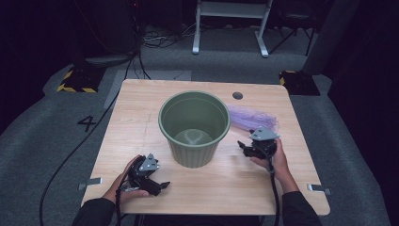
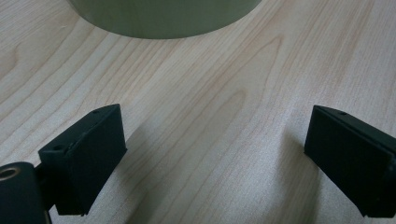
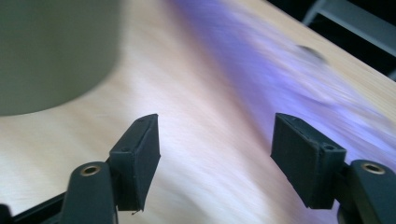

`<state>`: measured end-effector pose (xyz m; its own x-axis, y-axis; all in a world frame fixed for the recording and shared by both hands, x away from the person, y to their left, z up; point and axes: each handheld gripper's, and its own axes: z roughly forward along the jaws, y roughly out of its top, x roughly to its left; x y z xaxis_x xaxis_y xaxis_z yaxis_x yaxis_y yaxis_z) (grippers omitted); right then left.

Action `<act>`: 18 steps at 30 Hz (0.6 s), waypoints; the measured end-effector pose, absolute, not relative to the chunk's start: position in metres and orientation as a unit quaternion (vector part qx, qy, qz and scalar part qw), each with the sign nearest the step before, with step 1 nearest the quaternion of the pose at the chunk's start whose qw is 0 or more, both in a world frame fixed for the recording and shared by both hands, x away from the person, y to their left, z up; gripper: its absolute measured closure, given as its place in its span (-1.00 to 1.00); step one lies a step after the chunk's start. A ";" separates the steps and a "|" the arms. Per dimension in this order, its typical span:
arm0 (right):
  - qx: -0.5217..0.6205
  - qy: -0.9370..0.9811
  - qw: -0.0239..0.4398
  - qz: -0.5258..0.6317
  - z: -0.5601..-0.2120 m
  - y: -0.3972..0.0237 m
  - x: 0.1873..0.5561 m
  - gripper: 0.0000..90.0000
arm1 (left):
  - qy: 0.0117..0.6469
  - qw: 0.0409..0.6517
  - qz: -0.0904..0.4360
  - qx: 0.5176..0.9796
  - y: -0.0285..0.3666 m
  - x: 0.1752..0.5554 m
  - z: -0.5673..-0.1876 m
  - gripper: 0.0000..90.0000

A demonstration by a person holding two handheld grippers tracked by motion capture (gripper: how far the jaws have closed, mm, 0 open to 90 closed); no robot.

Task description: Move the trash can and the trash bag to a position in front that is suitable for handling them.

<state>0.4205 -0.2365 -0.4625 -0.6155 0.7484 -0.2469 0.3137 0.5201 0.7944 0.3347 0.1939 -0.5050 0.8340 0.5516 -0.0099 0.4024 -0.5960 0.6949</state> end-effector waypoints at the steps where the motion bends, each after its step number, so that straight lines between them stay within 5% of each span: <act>1: 0.339 0.812 0.301 0.368 -0.461 -0.246 0.423 -0.24 | 0.269 0.360 0.103 0.887 0.194 0.335 -0.505 -0.89; 13: 0.439 0.760 0.293 0.381 -0.467 -0.314 0.441 -0.36 | 0.269 0.360 0.103 0.887 0.194 0.335 -0.505 -0.89; 18: 0.461 0.764 0.281 0.355 -0.477 -0.321 0.447 -0.15 | 0.269 0.360 0.104 0.887 0.194 0.335 -0.505 -0.89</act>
<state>0.4474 -0.3214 -0.4771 -0.4177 0.9028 -0.1020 0.5047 0.3240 0.8002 0.3347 0.1939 -0.5051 0.8340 0.5516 -0.0098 0.4024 -0.5960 0.6948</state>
